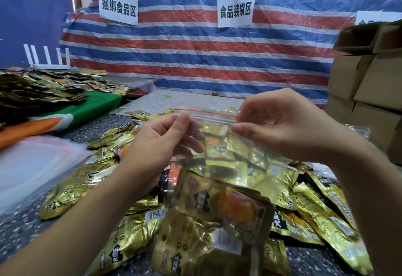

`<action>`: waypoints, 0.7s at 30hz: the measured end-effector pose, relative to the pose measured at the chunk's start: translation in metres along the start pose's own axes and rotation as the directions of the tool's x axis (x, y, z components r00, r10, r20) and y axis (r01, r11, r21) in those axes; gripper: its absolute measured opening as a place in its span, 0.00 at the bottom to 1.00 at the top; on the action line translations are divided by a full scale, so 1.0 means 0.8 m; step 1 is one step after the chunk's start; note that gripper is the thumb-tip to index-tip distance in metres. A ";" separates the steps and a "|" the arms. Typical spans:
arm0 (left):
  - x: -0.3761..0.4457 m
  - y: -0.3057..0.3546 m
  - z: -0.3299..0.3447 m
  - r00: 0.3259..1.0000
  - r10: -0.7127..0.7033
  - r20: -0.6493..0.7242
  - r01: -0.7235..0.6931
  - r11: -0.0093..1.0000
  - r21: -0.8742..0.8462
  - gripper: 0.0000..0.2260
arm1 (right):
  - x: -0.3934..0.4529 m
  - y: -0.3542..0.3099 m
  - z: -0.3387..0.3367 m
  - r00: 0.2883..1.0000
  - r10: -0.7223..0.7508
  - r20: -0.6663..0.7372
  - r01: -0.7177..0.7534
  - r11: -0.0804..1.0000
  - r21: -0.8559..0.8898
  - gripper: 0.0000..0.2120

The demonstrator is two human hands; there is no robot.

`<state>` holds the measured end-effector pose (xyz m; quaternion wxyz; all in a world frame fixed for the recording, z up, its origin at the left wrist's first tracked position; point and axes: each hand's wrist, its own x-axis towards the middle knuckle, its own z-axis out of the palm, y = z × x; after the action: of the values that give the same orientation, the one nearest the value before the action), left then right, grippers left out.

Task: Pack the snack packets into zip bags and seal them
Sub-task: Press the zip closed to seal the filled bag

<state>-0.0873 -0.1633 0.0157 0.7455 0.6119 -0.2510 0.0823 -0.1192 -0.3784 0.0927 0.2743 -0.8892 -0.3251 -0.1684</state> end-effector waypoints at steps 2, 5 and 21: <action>0.000 -0.002 0.001 1.000 0.004 -0.023 -0.005 1.000 -0.014 0.12 | 0.000 0.004 0.001 0.999 0.043 -0.021 -0.043 0.999 -0.014 0.10; -0.001 -0.006 0.004 0.999 0.013 -0.036 -0.013 1.000 -0.010 0.11 | -0.001 0.005 0.000 0.998 0.063 -0.016 -0.065 0.986 -0.155 0.19; 0.001 -0.016 0.009 0.991 -0.041 -0.124 0.041 0.999 -0.001 0.13 | 0.011 0.007 0.037 0.982 0.188 0.004 -0.184 0.962 -0.201 0.10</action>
<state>-0.0833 -0.1736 0.0055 0.7609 0.6110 -0.1913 0.1052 -0.1058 -0.3598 0.0710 0.1947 -0.9407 -0.2248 -0.1632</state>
